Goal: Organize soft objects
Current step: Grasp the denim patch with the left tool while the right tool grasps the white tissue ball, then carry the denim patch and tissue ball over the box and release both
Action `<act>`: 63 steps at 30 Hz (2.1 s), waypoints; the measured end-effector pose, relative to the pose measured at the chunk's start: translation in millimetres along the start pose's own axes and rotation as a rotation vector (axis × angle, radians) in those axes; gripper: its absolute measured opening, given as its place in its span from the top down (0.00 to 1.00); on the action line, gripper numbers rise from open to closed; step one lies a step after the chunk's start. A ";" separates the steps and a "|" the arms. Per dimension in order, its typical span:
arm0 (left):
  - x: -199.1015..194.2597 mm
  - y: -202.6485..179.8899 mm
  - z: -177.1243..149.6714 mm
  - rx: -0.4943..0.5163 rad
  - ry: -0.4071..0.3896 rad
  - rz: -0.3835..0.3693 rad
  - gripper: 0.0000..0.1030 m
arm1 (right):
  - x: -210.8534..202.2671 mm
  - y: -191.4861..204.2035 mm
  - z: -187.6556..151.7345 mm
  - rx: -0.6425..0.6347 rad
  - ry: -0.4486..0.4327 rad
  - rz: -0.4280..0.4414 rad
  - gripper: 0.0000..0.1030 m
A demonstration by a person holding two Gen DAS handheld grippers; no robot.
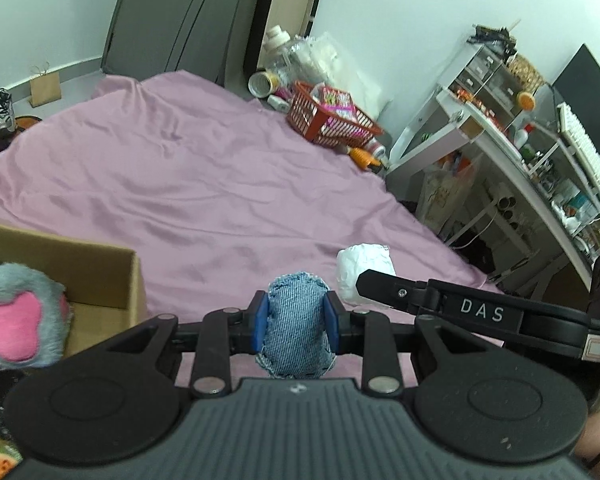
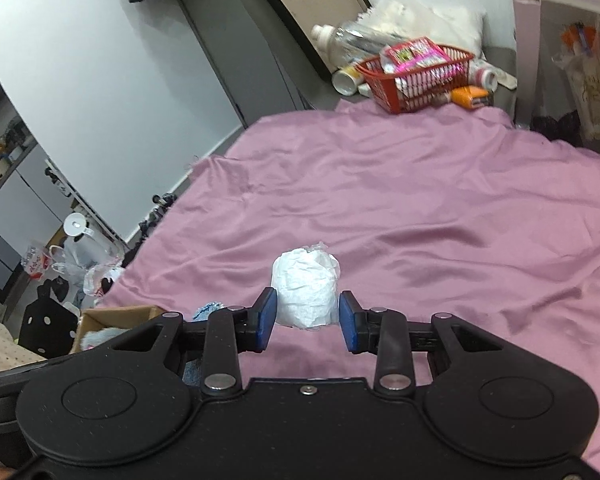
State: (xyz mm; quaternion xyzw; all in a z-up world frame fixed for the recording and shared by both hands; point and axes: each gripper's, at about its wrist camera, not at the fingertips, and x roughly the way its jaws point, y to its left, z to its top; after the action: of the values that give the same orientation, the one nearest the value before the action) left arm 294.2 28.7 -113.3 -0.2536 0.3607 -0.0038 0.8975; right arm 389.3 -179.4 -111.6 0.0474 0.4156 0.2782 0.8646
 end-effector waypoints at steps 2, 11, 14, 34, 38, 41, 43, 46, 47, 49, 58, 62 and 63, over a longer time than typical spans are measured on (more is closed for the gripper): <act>-10.5 0.1 1.1 0.007 -0.016 0.002 0.72 | -5.5 8.2 -1.2 -0.006 -0.010 0.012 0.68; -55.3 21.7 -5.4 -0.014 -0.048 0.024 0.72 | -18.0 49.8 -7.4 -0.051 -0.036 0.062 0.67; -67.4 34.2 -7.2 -0.024 -0.056 0.046 0.73 | -19.1 62.4 -10.4 -0.062 -0.038 0.078 0.67; -110.6 111.4 -20.9 -0.098 -0.070 0.139 0.72 | 5.1 141.1 -36.1 -0.136 0.013 0.154 0.65; -114.4 120.2 -24.2 -0.107 -0.061 0.145 0.72 | 11.7 145.1 -40.0 -0.139 0.032 0.151 0.55; -114.7 125.5 -25.5 -0.115 -0.056 0.146 0.72 | 10.2 142.7 -42.8 -0.133 0.036 0.143 0.53; -115.1 127.1 -26.4 -0.118 -0.054 0.144 0.72 | 7.4 140.1 -44.6 -0.127 0.040 0.133 0.52; -114.3 126.0 -26.4 -0.115 -0.050 0.139 0.72 | 2.2 138.8 -47.0 -0.122 0.040 0.122 0.42; -113.8 125.1 -26.4 -0.113 -0.048 0.137 0.72 | -0.6 137.8 -48.1 -0.120 0.033 0.116 0.41; -113.0 123.3 -27.5 -0.110 -0.040 0.133 0.72 | -5.3 134.5 -49.5 -0.113 0.027 0.109 0.38; -112.9 108.9 -33.0 -0.120 0.009 0.098 0.64 | -25.4 118.1 -55.0 -0.087 0.015 0.111 0.15; -117.9 103.6 -34.1 -0.132 0.003 0.117 0.52 | -37.9 110.9 -57.3 -0.079 -0.004 0.097 0.09; -120.1 101.3 -33.6 -0.127 -0.001 0.125 0.51 | -40.6 108.5 -57.9 -0.072 -0.006 0.093 0.08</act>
State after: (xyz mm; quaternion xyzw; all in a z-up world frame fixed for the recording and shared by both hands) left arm 165.6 124.6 -102.7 -0.2870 0.3749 0.0753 0.8783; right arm 277.9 -117.9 -87.2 0.0360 0.4001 0.3327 0.8532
